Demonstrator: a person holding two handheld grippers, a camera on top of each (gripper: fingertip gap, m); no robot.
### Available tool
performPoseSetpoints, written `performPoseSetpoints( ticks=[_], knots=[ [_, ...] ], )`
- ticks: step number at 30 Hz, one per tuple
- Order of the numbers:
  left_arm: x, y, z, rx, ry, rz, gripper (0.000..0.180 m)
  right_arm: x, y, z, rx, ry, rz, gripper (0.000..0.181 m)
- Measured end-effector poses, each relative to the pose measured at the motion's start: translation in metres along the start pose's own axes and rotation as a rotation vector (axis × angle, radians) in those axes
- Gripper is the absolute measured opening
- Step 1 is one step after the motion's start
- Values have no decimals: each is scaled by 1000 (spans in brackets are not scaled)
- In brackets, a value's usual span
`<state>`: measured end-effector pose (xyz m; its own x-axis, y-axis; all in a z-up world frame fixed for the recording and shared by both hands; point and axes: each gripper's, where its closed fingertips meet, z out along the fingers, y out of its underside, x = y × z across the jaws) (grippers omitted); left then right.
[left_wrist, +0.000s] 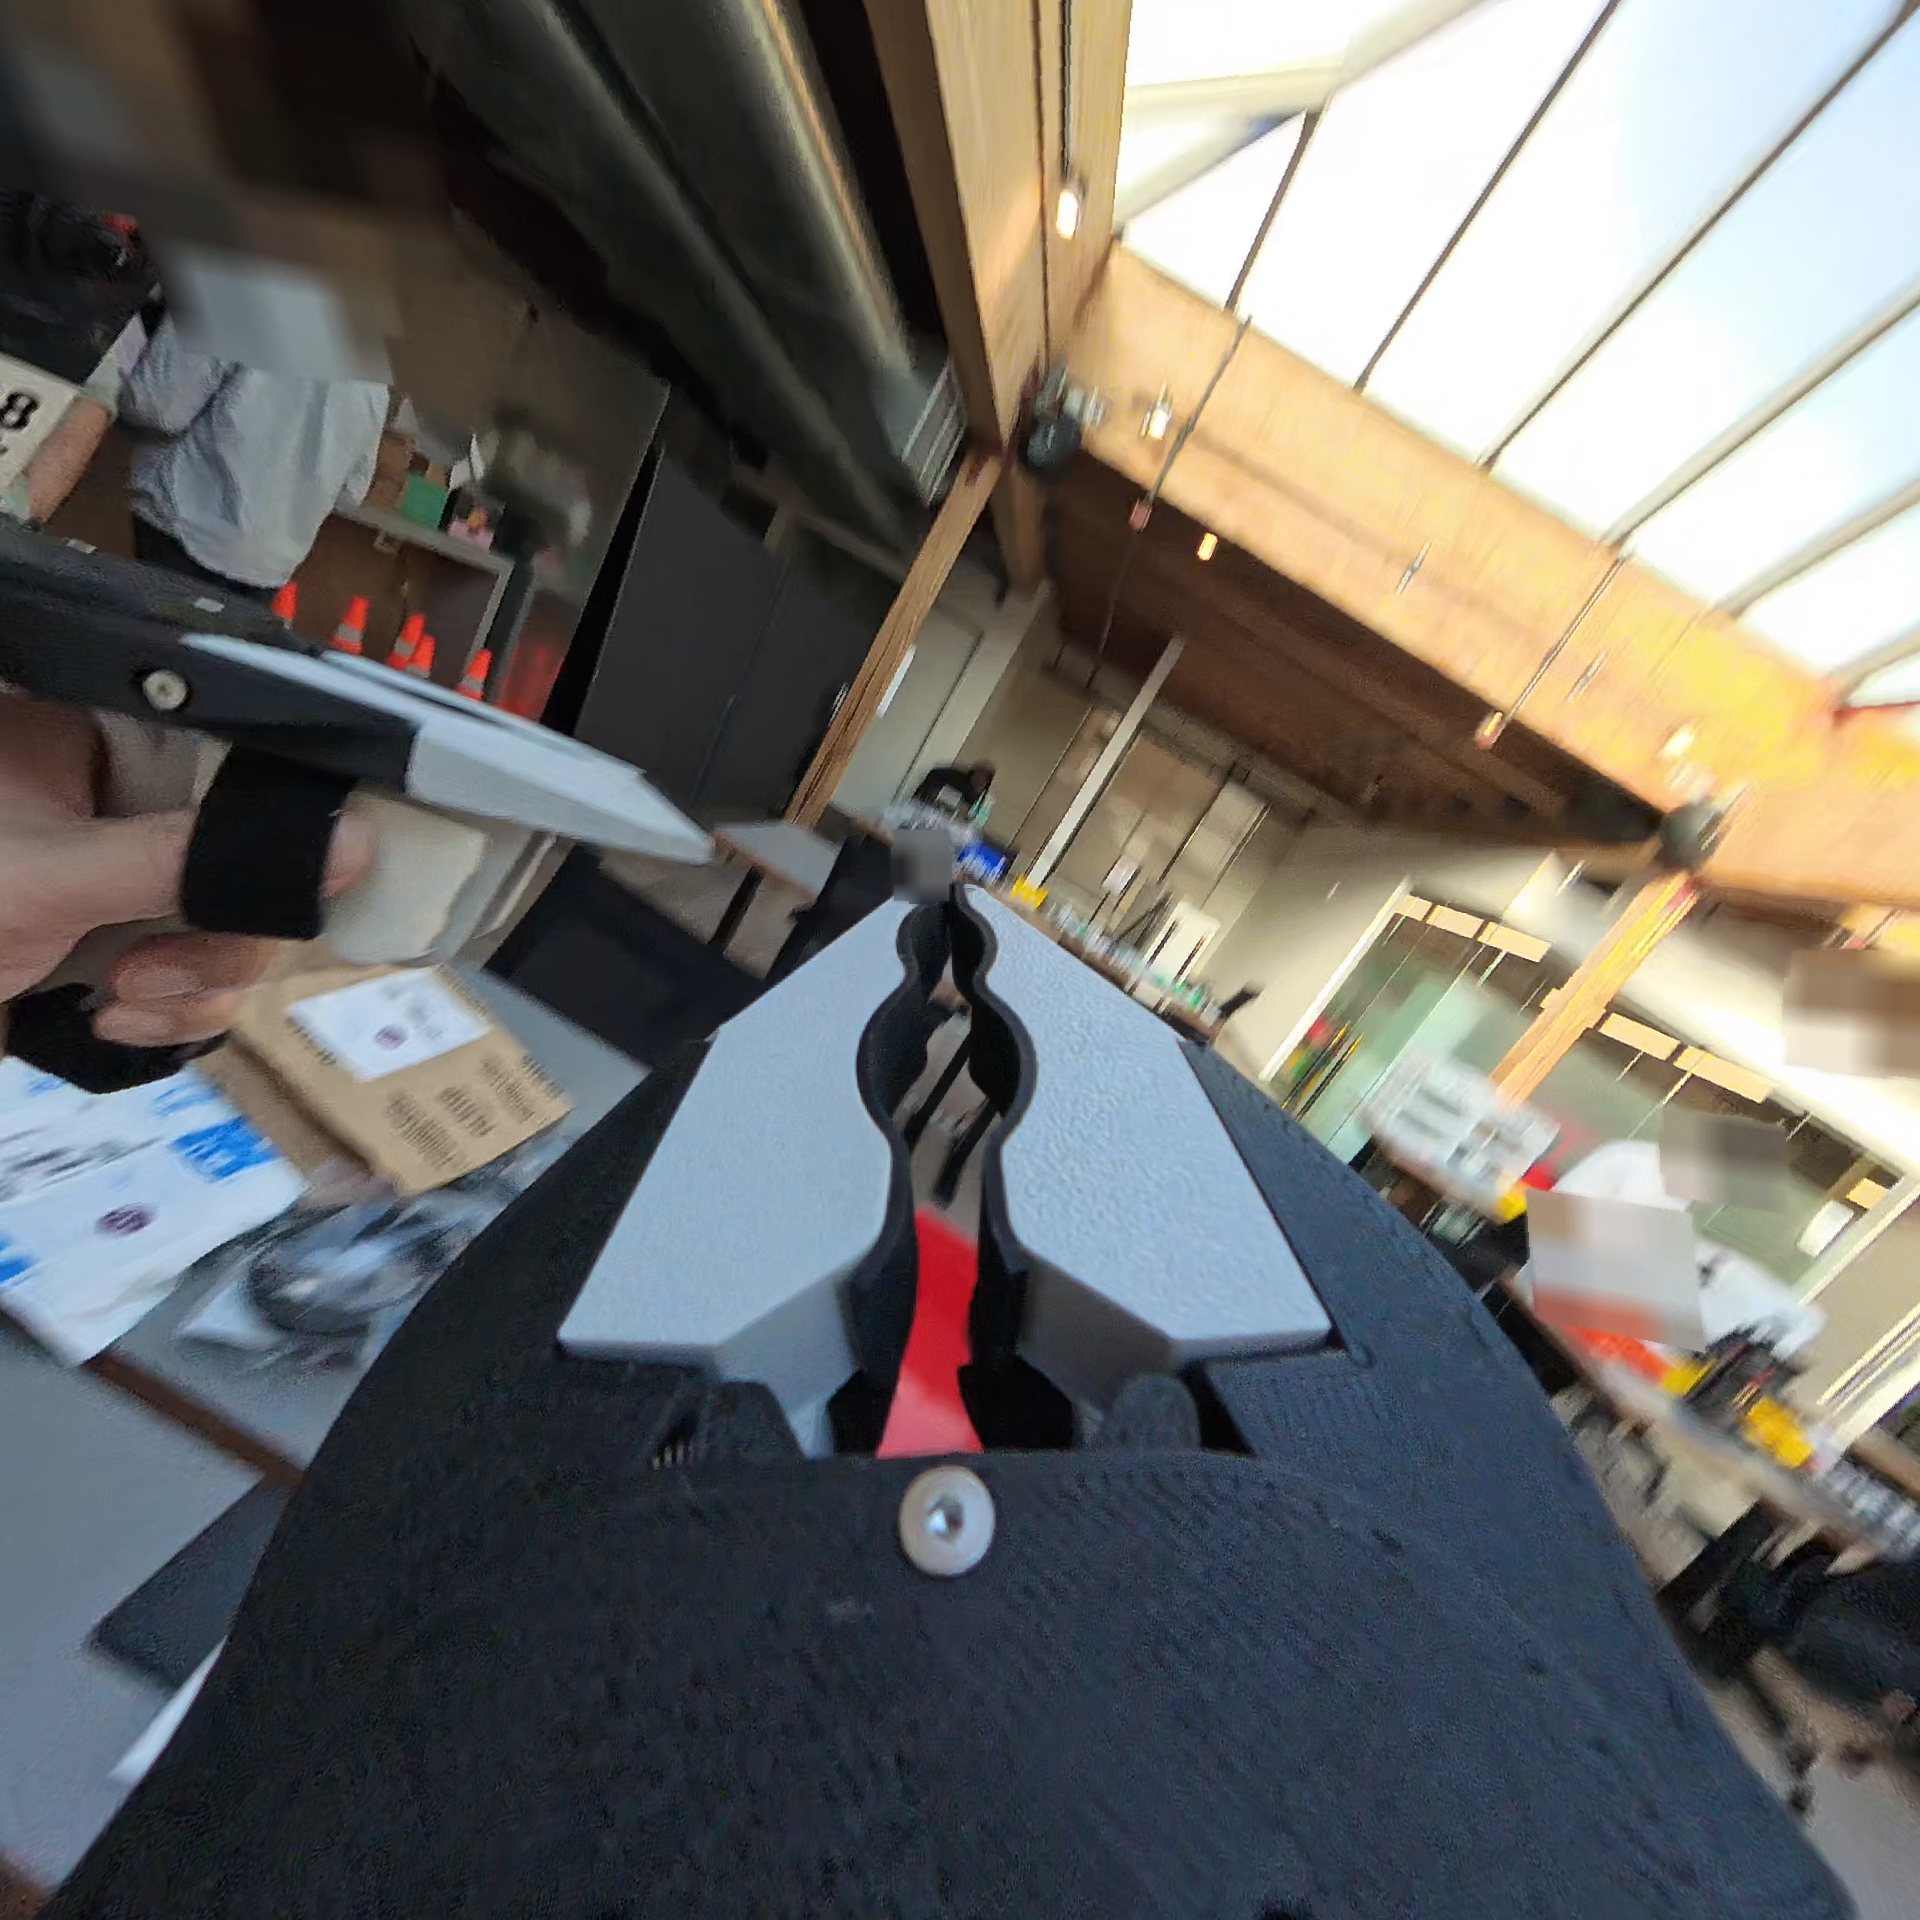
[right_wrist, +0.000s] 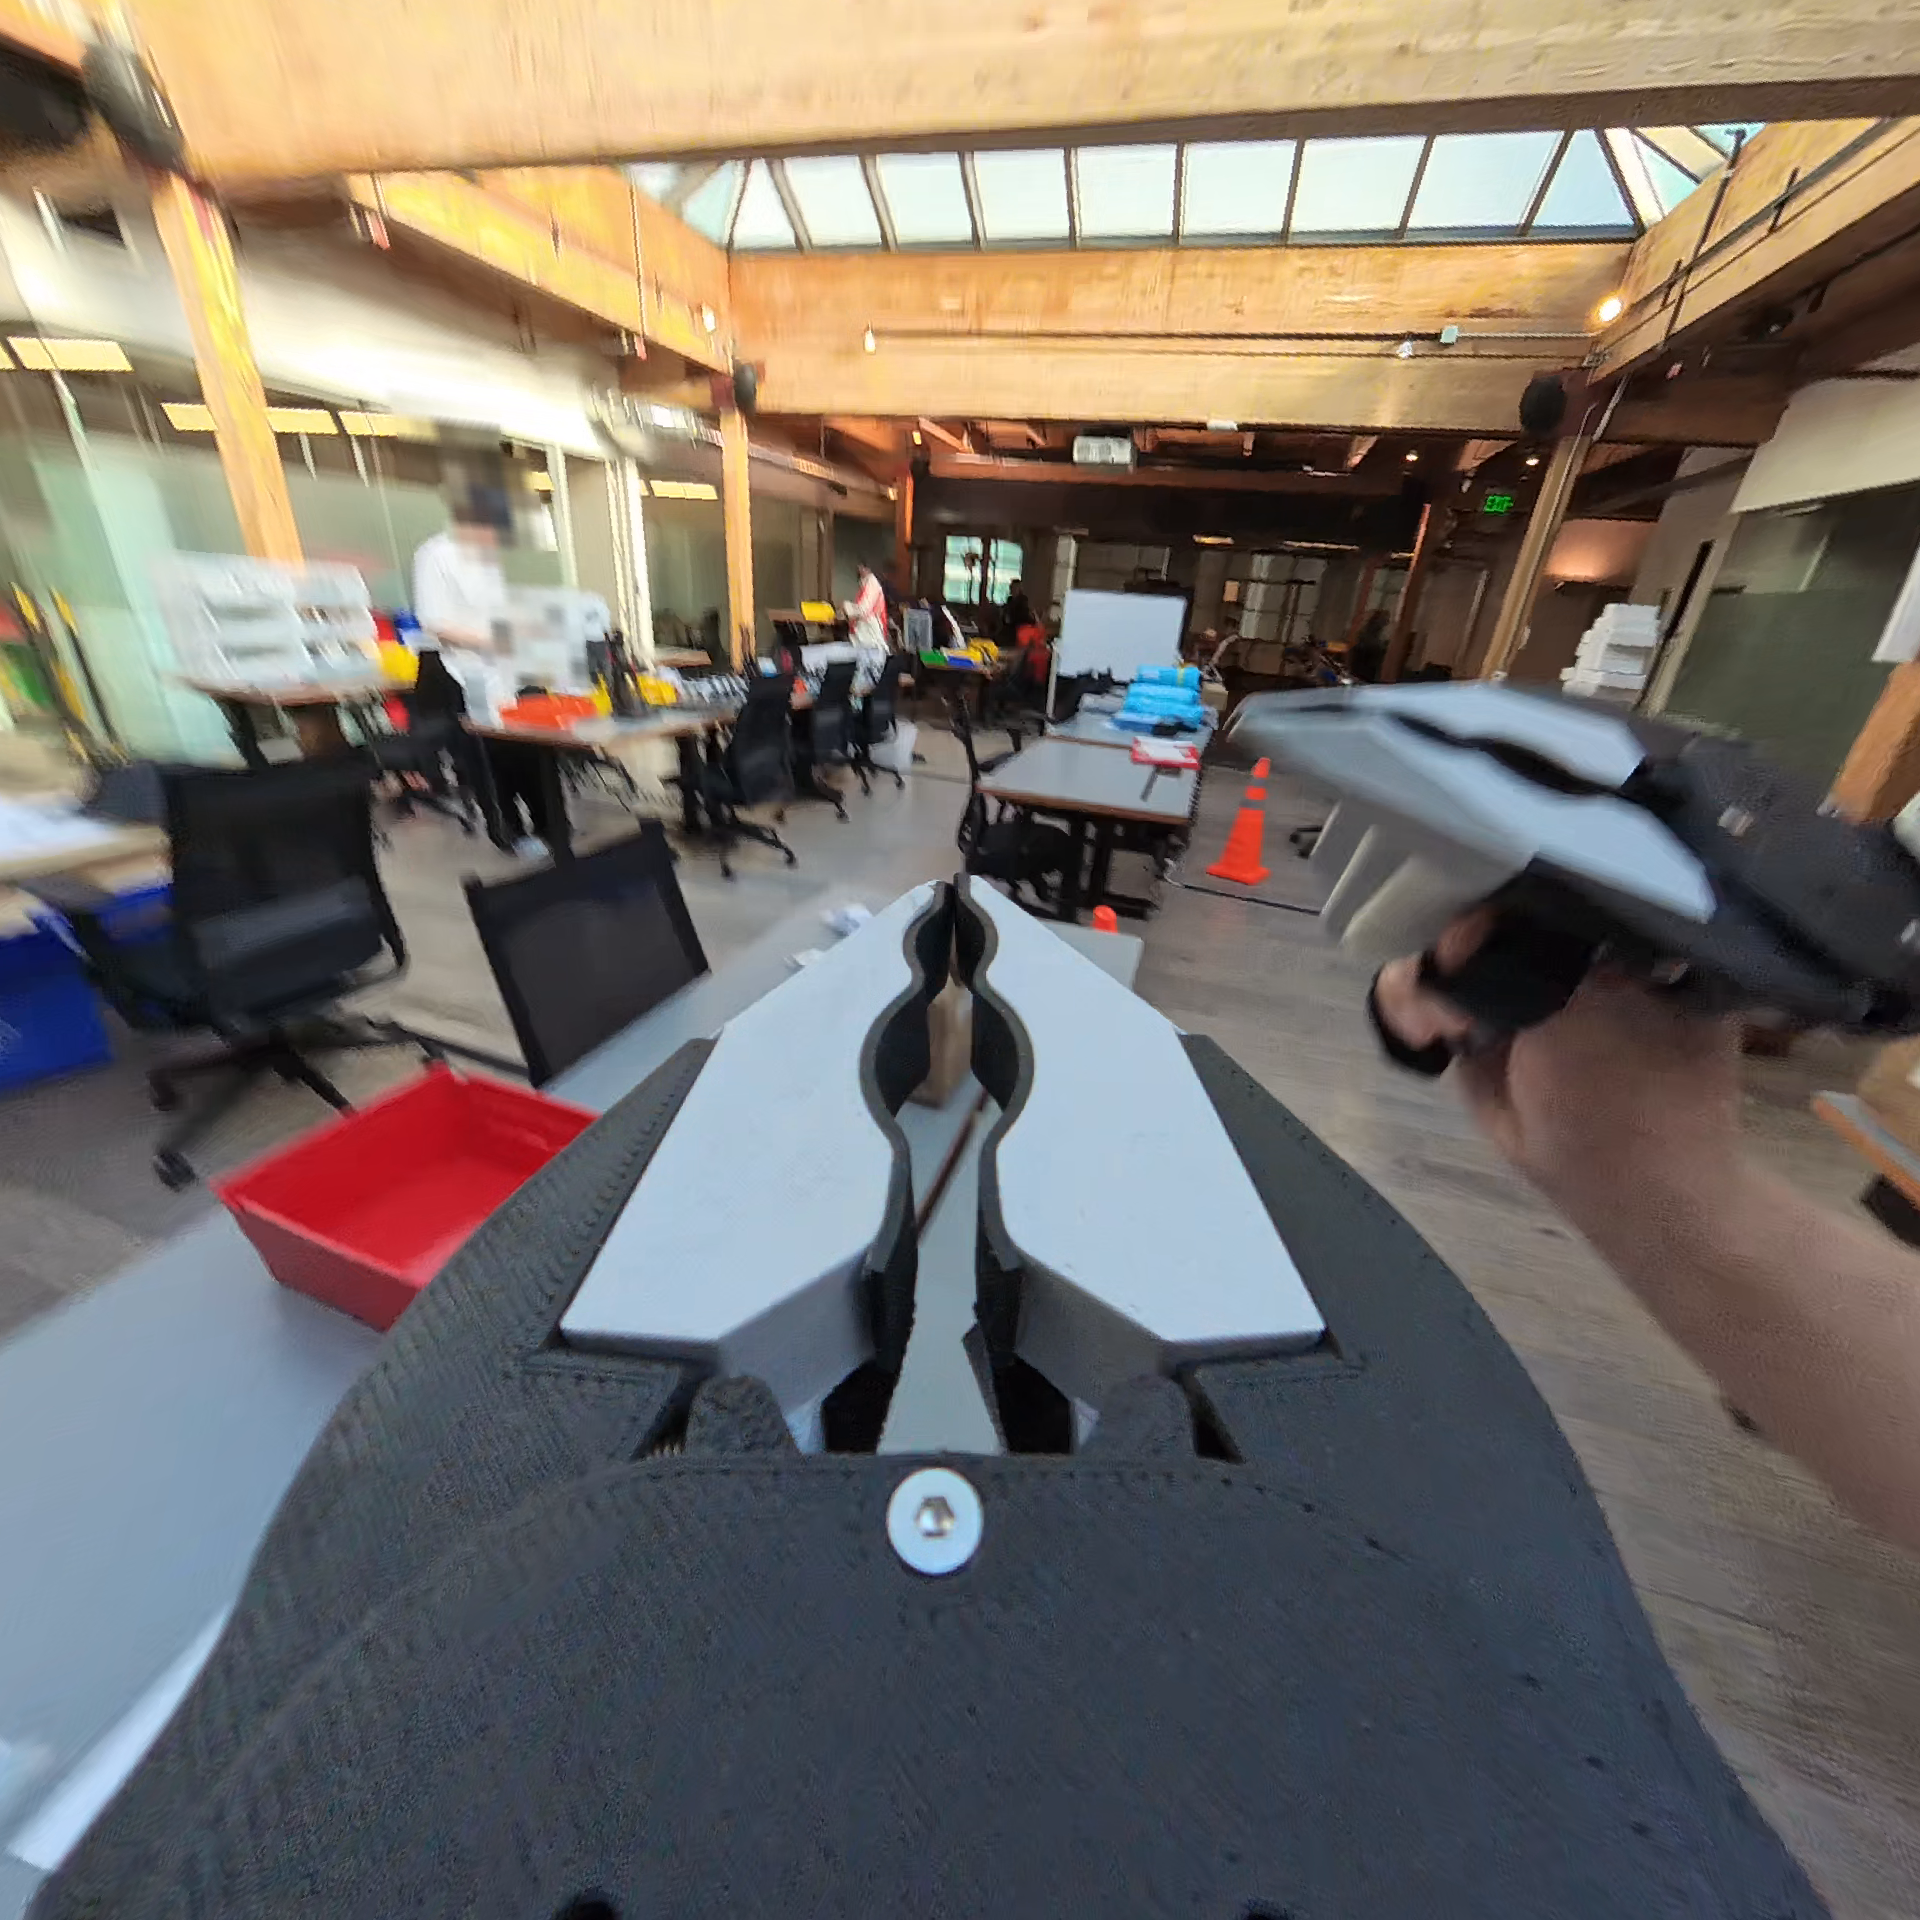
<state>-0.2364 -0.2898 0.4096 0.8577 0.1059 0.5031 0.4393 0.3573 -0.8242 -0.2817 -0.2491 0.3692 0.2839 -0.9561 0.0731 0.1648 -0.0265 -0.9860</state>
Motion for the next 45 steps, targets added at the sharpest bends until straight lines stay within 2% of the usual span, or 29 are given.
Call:
performPoseSetpoints(
  ticks=[2, 4, 6, 8, 10, 12, 14, 15, 17, 20, 22, 26, 29, 31, 33, 35, 37, 39, 42, 45],
  knots=[
    [84, -115, -30, 151, 98, -129, 0, 33, -85, -15, 115, -48, 163, 0],
    [167, -187, -56, 186, 201, -151, 0, 63, -133, -29, 152, -103, 255, 0],
    [246, -220, -72, 177, 305, -83, 0, 83, -150, -39, 138, -168, 294, 0],
    [293, -219, -73, 139, 305, 62, 0, 96, -154, -49, 155, -224, 307, 0],
    [292, -203, -60, 91, 220, 152, 0, 96, -143, -55, 130, -275, 303, 0],
    [237, -193, -44, 56, -30, 196, 0, 87, -125, -57, 94, -296, 270, 0],
    [166, -203, -52, 117, -344, 286, 0, 69, -100, -64, 58, -335, 245, 0],
    [145, -209, -62, 162, -427, 321, 0, 58, -84, -68, 32, -357, 234, 0],
    [127, -208, -75, 228, -493, 357, 0, 41, -44, -77, -31, -358, 175, 0],
    [114, -163, -76, 222, -527, 405, 0, 20, 36, -100, -133, -368, 76, 0],
    [95, -104, -65, 155, -529, 412, 0, 5, 104, -122, -248, -416, 39, 0],
    [21, 65, -30, -79, -543, 447, 0, -12, 258, -150, -491, -452, -83, 15],
    [-71, 211, -15, -269, -659, 522, 7, -20, 344, -129, -569, -390, -178, 25],
    [-121, 299, -14, -381, -690, 595, 9, -32, 385, -103, -649, -321, -136, 29],
    [-155, 372, -20, -506, -692, 656, 15, -58, 414, -78, -728, -300, -25, 42],
    [-176, 423, -29, -606, -705, 688, 22, -73, 433, -48, -773, -196, 15, 47],
    [-189, 462, -42, -711, -725, 631, 25, -92, 450, -28, -853, -125, 40, 54],
    [-196, 486, -56, -789, -716, 619, 26, -109, 467, -20, -942, -81, 27, 51],
    [-180, 508, -57, -805, -525, 638, 25, -122, 483, -4, -956, -23, -104, 44],
    [-163, 530, -56, -846, -386, 728, 21, -130, 498, 9, -990, 62, -209, 38]
  ],
)
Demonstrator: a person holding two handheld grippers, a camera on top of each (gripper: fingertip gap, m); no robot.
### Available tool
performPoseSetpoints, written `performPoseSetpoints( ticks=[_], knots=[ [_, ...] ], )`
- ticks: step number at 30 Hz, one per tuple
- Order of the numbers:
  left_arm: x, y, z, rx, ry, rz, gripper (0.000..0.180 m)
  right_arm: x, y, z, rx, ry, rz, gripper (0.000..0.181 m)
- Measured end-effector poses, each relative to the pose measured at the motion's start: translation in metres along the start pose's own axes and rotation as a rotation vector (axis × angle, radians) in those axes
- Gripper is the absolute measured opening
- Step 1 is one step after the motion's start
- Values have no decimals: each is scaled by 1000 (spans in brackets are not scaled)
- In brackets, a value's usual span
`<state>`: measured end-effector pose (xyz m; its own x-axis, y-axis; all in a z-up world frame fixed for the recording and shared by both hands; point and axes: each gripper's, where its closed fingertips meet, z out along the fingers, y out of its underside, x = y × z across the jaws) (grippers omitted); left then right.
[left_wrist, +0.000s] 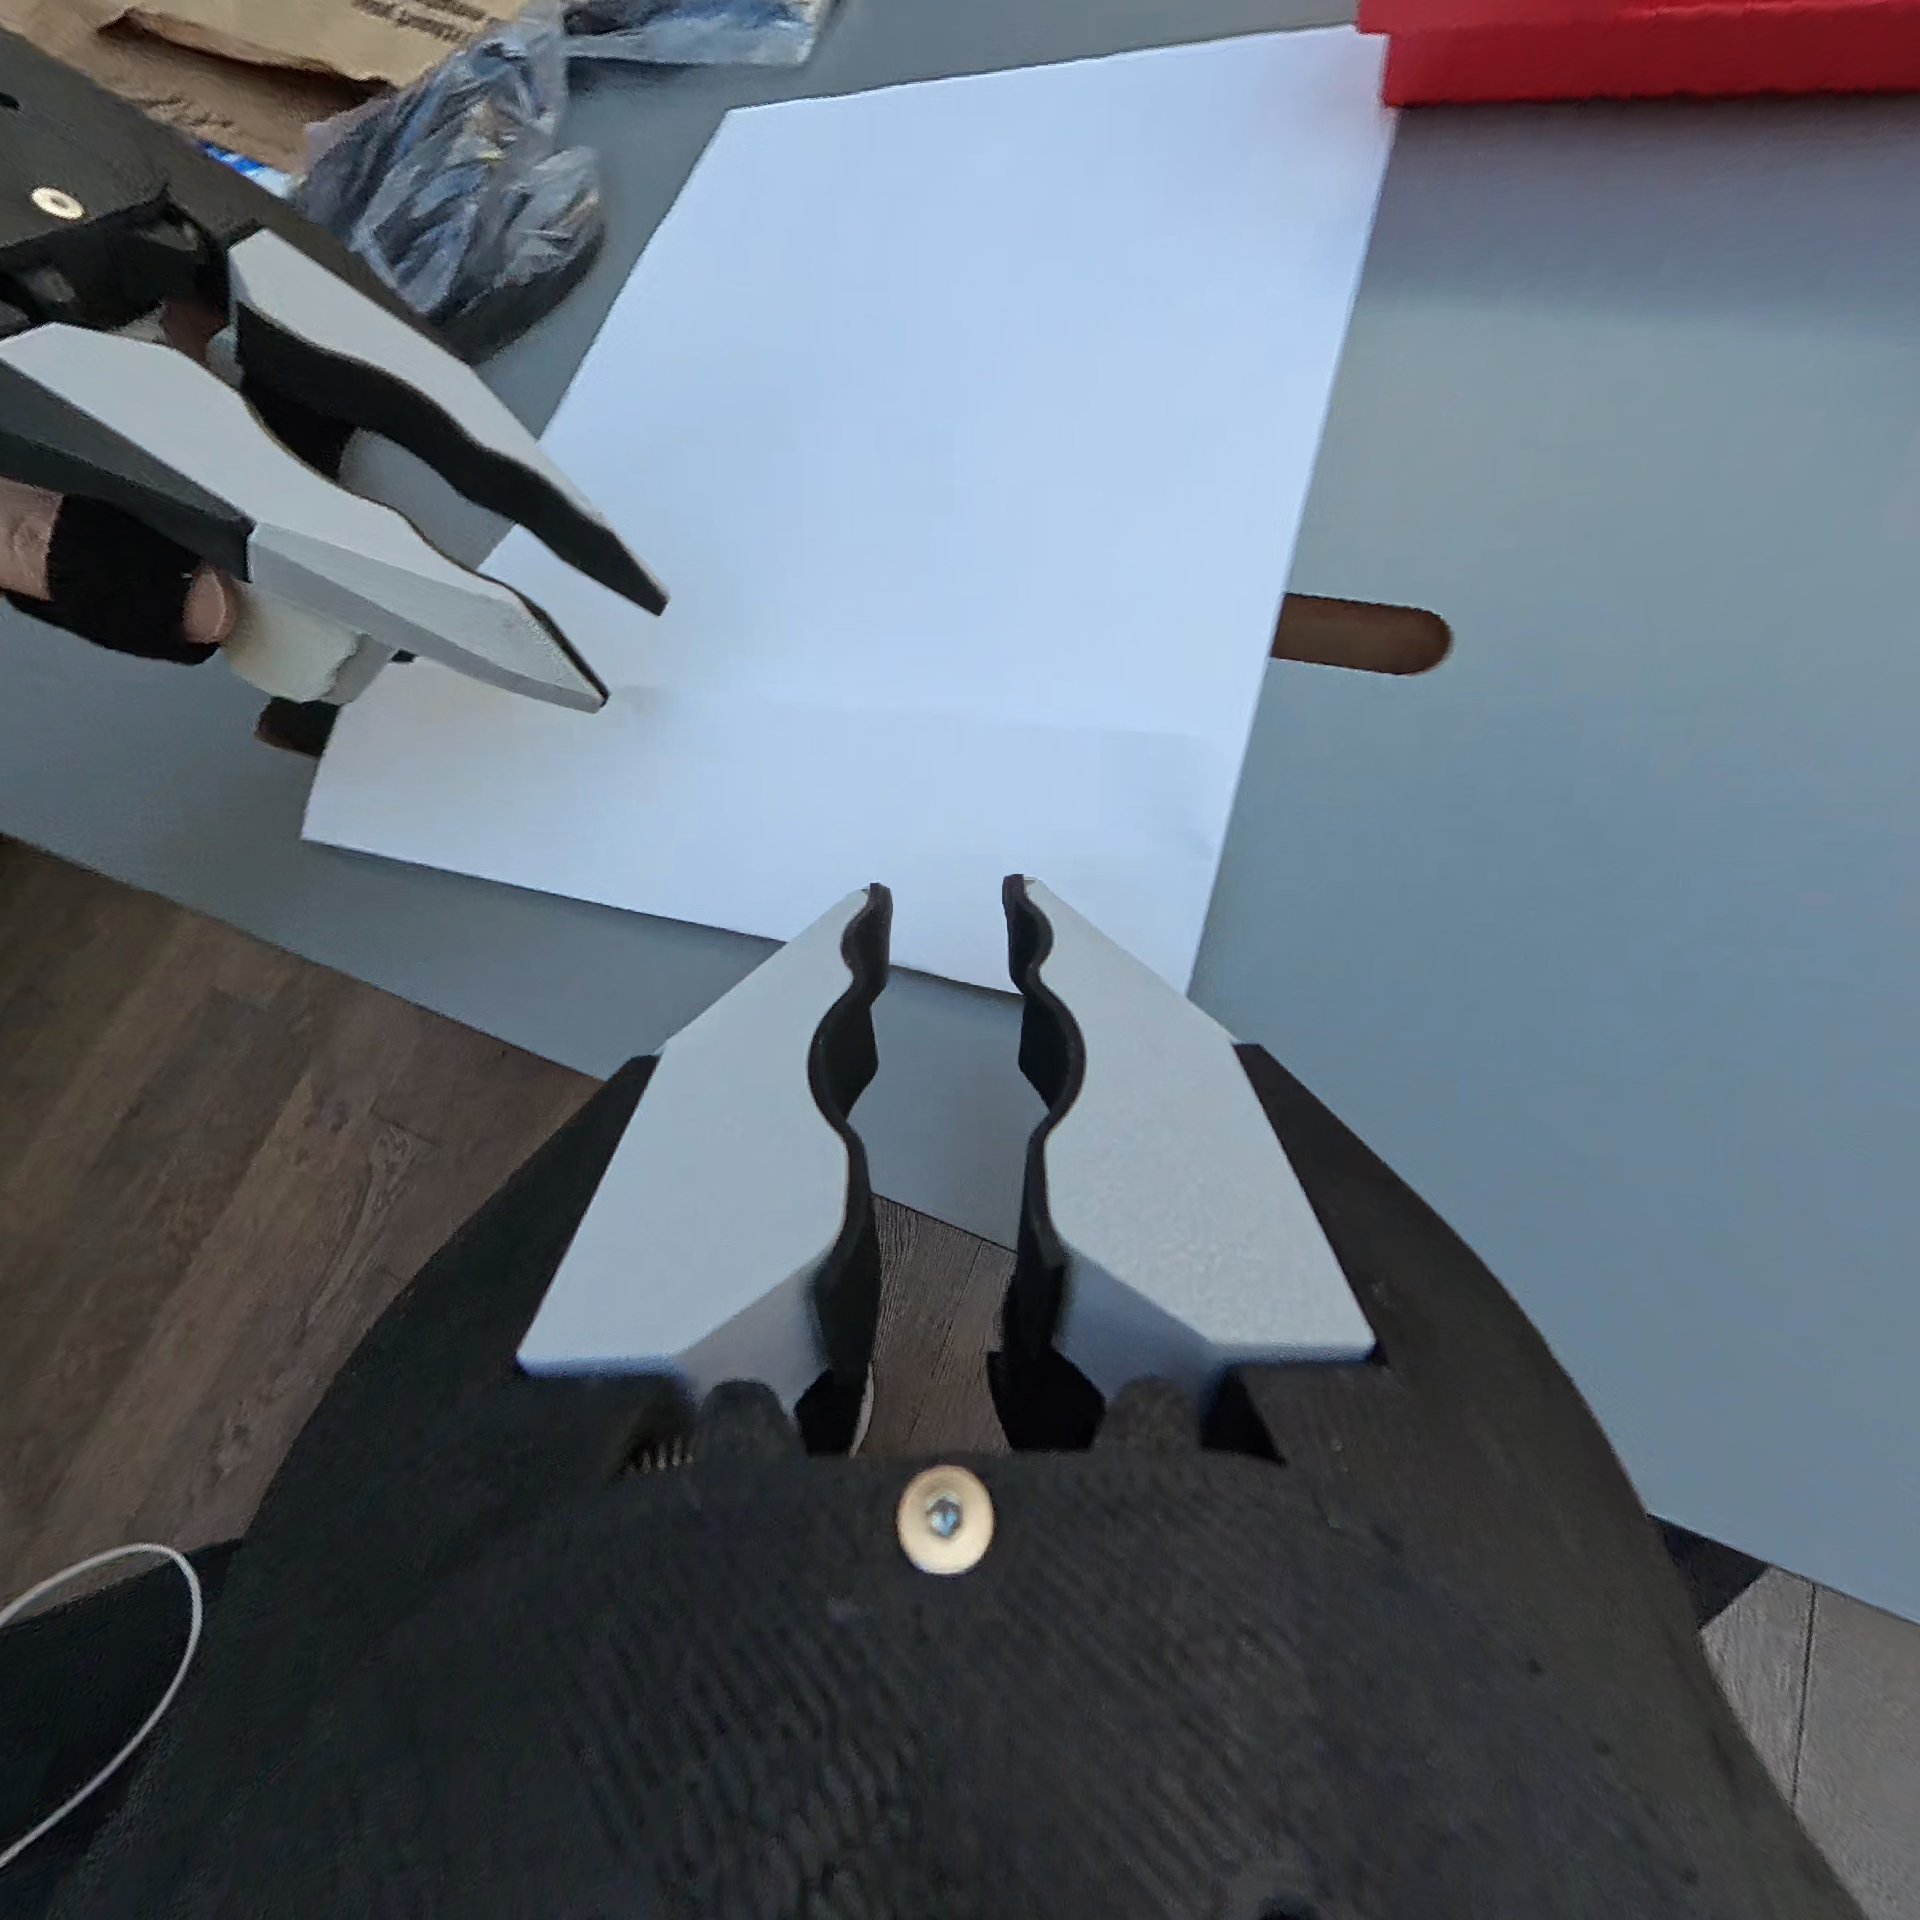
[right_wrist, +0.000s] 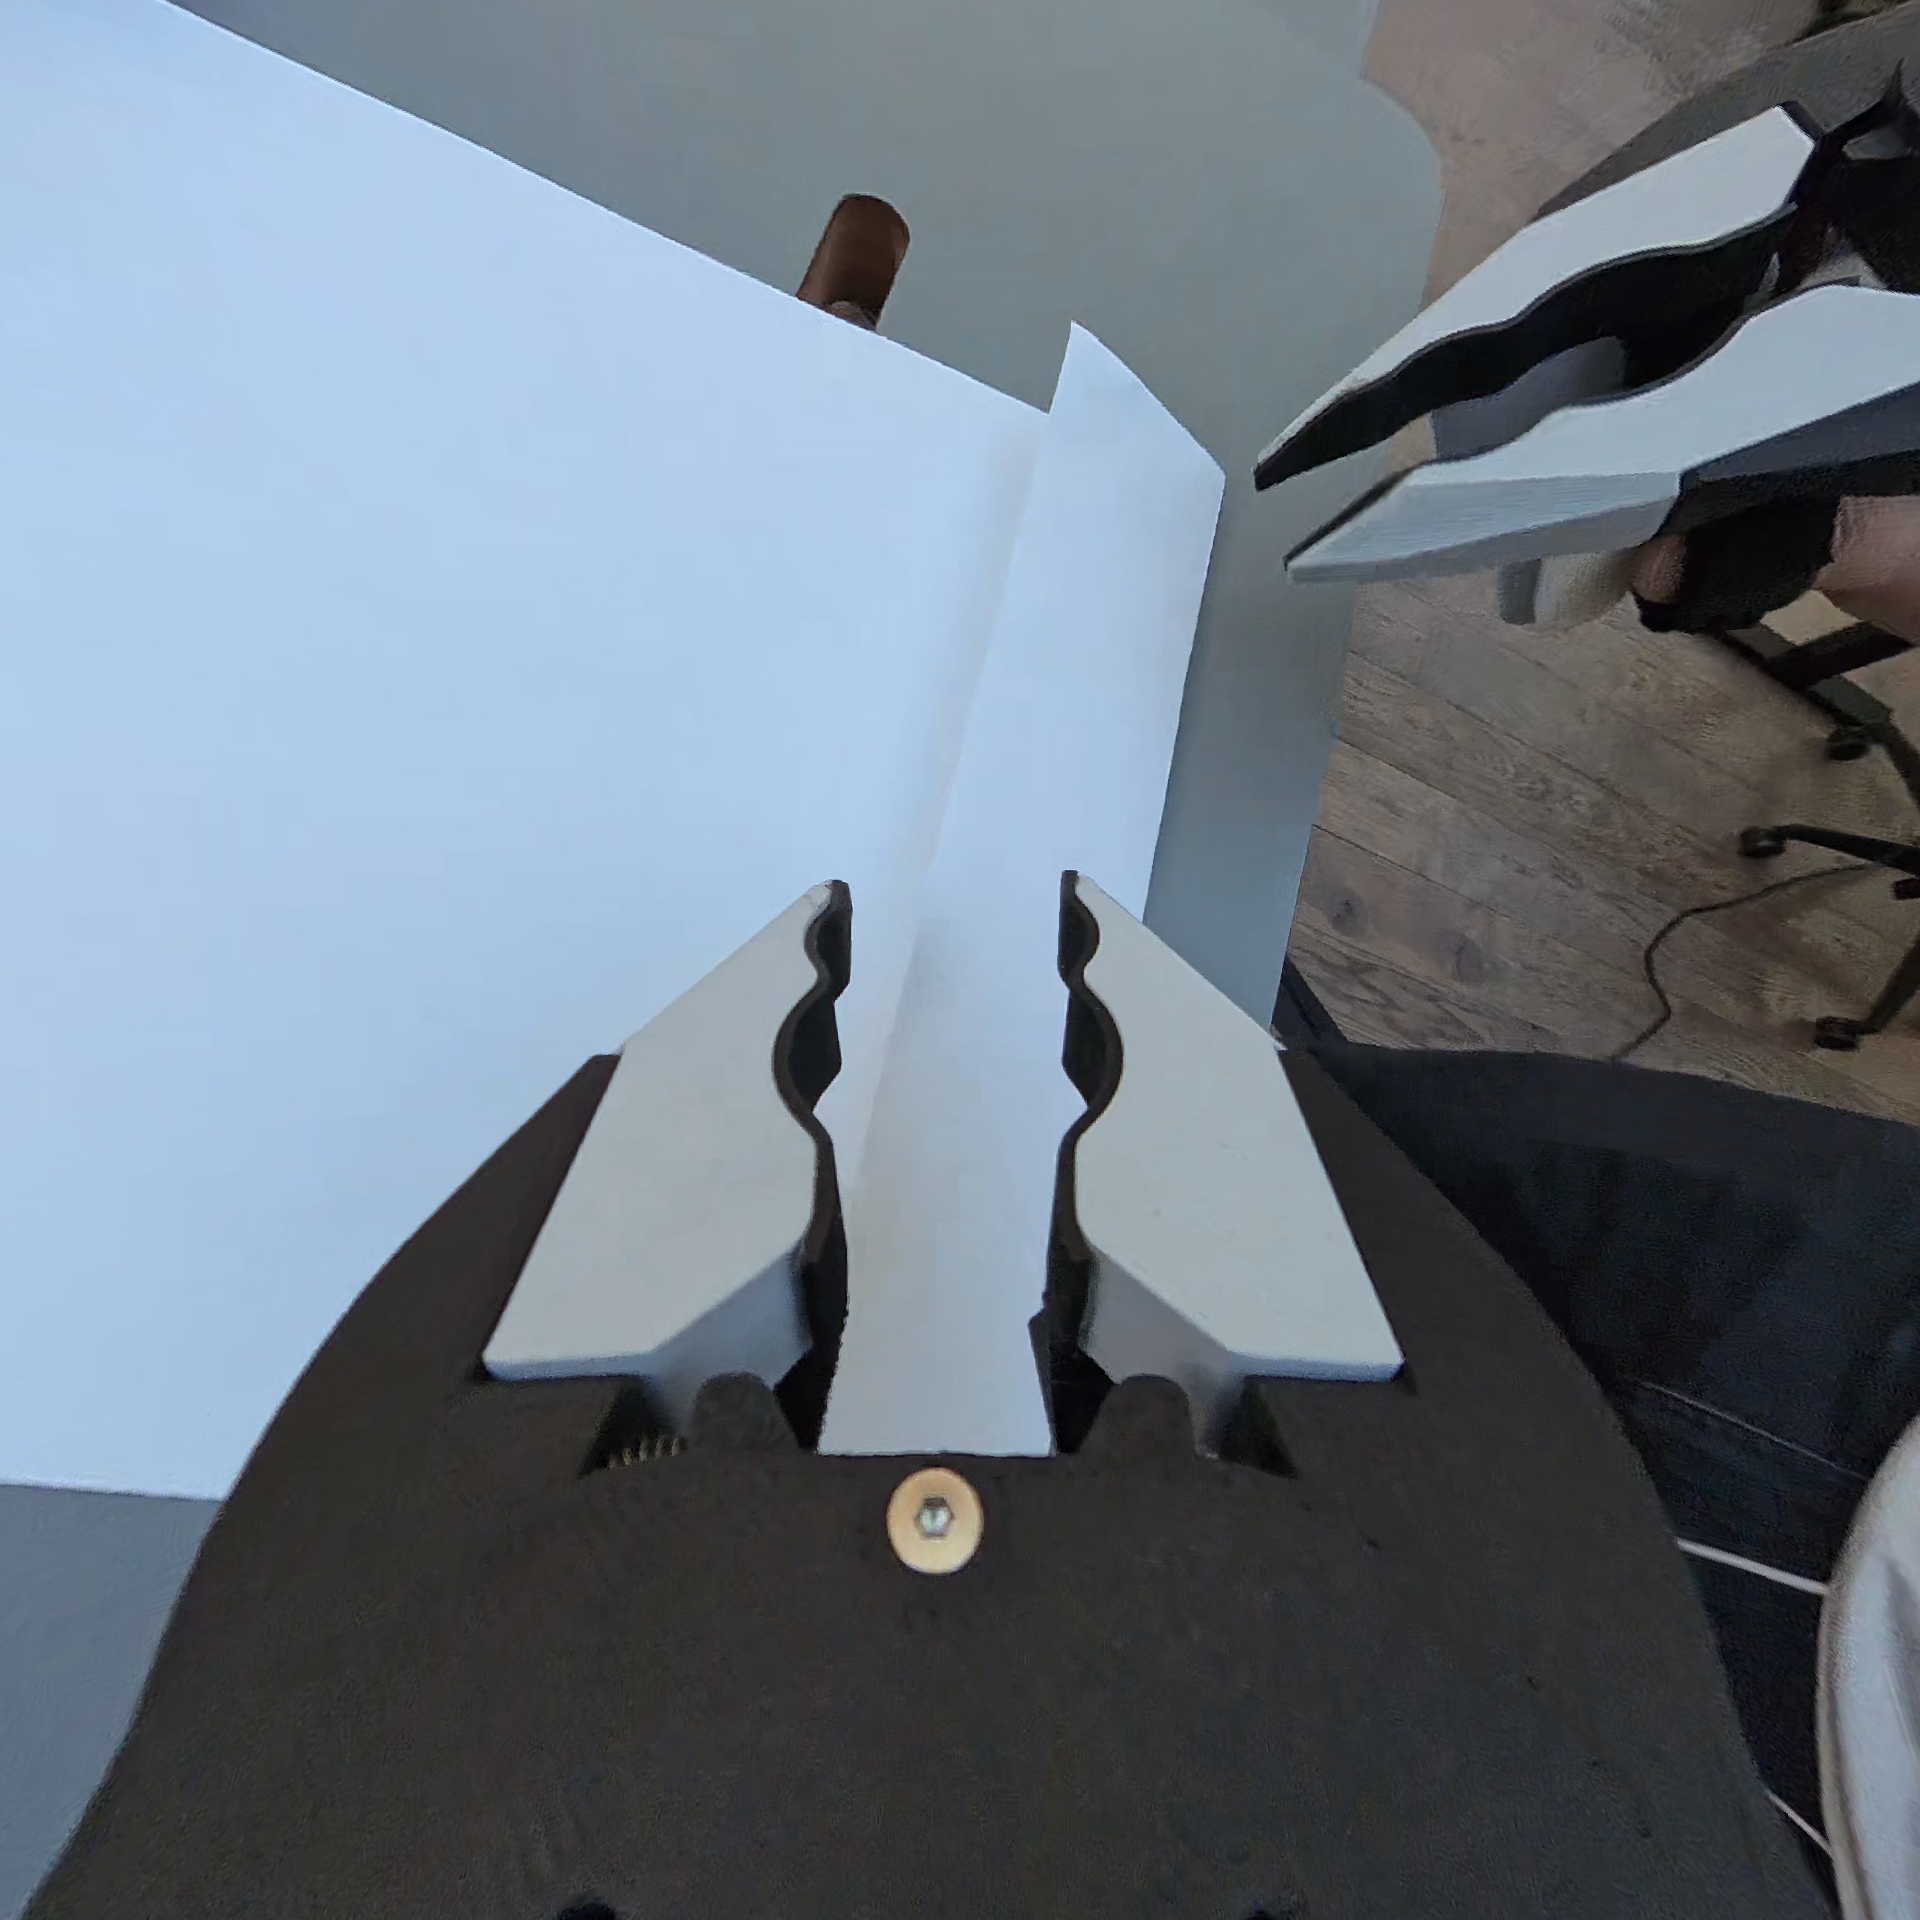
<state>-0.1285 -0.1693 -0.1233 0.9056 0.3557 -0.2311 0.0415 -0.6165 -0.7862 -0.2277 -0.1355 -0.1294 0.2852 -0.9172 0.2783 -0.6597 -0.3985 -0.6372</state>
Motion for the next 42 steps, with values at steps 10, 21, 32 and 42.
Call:
performPoseSetpoints(
  ticks=[10, 21, 32, 42],
  knots=[
    [18, 7, 28, -228, 53, -6, 8, -2, 32, 21, -164, 143, -8, 1],
    [-82, 6, 41, -257, -338, -509, 34, 2, 33, 10, -237, 175, 71, 0],
    [-50, -32, 26, -55, -259, -528, 71, 30, 25, -12, -174, 147, 226, 0],
    [-67, -5, 39, -345, -531, -537, 53, 41, 20, -19, -159, 157, 312, 0]
  ],
)
